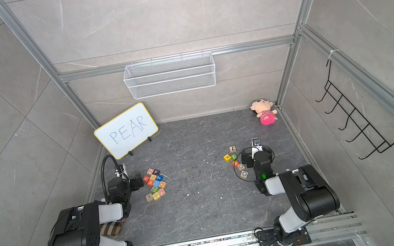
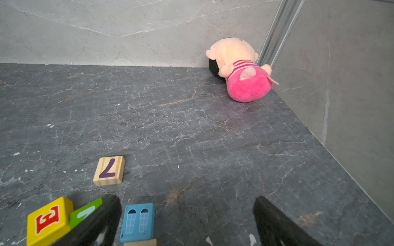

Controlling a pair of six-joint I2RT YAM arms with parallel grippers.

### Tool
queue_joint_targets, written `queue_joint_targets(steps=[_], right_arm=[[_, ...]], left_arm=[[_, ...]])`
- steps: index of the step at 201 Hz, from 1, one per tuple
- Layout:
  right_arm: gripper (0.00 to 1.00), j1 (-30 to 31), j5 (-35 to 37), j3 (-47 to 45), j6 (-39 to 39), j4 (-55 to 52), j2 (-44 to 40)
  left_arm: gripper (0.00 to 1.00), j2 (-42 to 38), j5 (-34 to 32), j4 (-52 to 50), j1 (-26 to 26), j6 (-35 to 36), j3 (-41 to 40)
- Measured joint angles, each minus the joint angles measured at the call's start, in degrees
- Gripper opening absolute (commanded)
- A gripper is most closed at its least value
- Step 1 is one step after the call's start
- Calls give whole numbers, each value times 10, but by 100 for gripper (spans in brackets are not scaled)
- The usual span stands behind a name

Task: Spell the uppercase word “pear” with letter blocks
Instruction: Pick up the letter block from the center of the board.

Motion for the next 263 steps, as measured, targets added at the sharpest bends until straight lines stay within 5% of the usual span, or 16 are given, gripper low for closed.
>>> queue_joint_targets(steps=[92, 128, 160, 182, 207, 225, 263], right_arm=[[99, 1, 0, 0, 0, -2, -1], [99, 33, 22, 14, 5, -130, -150], [97, 33, -69, 106, 108, -234, -286], [90, 75, -164, 273, 115, -366, -231], [85, 204, -141, 421, 71, -504, -145], [80, 252, -125, 466, 54, -581, -98], [77, 257, -80, 476, 53, -681, -43]], left_arm=[[100, -3, -1, -5, -2, 2, 0], [99, -139, -89, -147, -108, 34, 49], [95, -255, -123, -300, -208, 30, 229], [90, -259, -121, -377, -242, 6, 351], [90, -216, -106, -463, -271, -35, 440], [89, -172, -89, -514, -285, -64, 454], [78, -86, -55, -633, -293, -111, 437]])
